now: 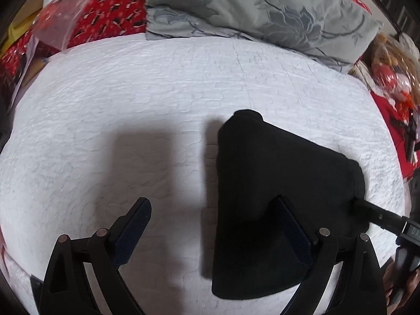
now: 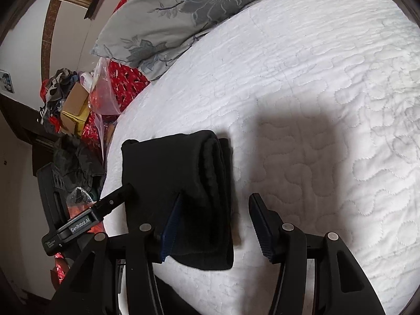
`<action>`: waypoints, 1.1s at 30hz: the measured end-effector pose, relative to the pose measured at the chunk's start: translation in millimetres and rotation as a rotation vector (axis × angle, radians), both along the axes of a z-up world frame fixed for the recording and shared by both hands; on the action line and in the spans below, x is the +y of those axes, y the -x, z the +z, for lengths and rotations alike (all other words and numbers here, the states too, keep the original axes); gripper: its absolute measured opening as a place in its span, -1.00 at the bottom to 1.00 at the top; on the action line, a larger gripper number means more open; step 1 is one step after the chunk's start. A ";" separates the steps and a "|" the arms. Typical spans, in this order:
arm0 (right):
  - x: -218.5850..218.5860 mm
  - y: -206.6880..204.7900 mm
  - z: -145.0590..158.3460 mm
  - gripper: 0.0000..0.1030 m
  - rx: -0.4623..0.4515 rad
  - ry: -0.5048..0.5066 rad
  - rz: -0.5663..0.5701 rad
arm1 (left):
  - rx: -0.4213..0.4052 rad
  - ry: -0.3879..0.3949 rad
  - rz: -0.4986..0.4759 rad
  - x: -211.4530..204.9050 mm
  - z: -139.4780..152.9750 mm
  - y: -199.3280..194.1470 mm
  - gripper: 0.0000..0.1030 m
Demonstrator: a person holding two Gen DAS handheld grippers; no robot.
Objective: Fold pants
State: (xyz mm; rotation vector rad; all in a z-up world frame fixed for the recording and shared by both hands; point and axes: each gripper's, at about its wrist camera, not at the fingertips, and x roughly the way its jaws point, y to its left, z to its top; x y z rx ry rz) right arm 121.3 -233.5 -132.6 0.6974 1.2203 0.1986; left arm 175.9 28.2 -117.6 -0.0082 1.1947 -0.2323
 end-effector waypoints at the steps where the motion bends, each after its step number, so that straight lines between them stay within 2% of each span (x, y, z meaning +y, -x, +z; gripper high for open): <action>1: 0.8 -1.0 -0.9 0.06 -0.002 0.005 0.001 | 0.003 0.000 0.001 -1.0 -1.9 -1.2 0.95; 7: 9.6 -9.3 -14.8 0.07 0.007 -0.047 0.050 | 0.038 0.036 0.000 -3.3 -21.4 -14.5 0.99; 10: 16.0 -15.1 -19.6 0.07 -0.007 -0.092 0.076 | 0.111 0.133 0.011 0.7 -38.2 -26.0 0.99; 12: 18.4 -19.4 -24.4 0.07 -0.012 -0.099 0.086 | 0.130 0.166 0.022 4.3 -44.8 -33.2 0.98; 13: 17.9 -21.1 -25.8 -0.03 -0.018 -0.103 0.084 | 0.130 0.172 0.014 4.9 -45.1 -35.3 0.97; 14: 16.8 -22.7 -26.7 -0.21 -0.016 -0.087 0.075 | 0.134 0.174 0.008 5.1 -45.0 -36.2 0.92; 15: 16.0 -22.8 -27.1 -0.24 -0.010 -0.081 0.068 | 0.134 0.186 -0.002 5.1 -43.2 -35.6 0.65; 16: 15.7 -21.6 -25.9 -0.32 -0.007 -0.086 0.061 | 0.141 0.220 -0.020 5.2 -39.7 -34.1 0.09; 17: 16.5 -20.3 -23.6 -0.38 -0.004 -0.084 0.060 | 0.173 0.291 -0.044 4.8 -36.6 -32.5 -0.22; 19: 17.6 -16.7 -17.9 -0.43 -0.010 -0.080 0.060 | 0.175 0.310 -0.033 5.3 -29.8 -30.0 -0.29; 26: 20.0 -2.8 -4.3 -0.45 0.002 -0.086 0.073 | 0.213 0.367 -0.024 19.7 -24.4 -28.4 -0.32; 29: 30.8 -16.6 2.4 -0.45 0.000 -0.072 0.089 | 0.178 0.347 -0.004 30.6 -7.1 -43.7 -0.32; 33: 58.5 -61.0 19.1 -0.45 -0.046 -0.048 0.136 | 0.114 0.307 0.045 53.2 22.5 -73.4 -0.31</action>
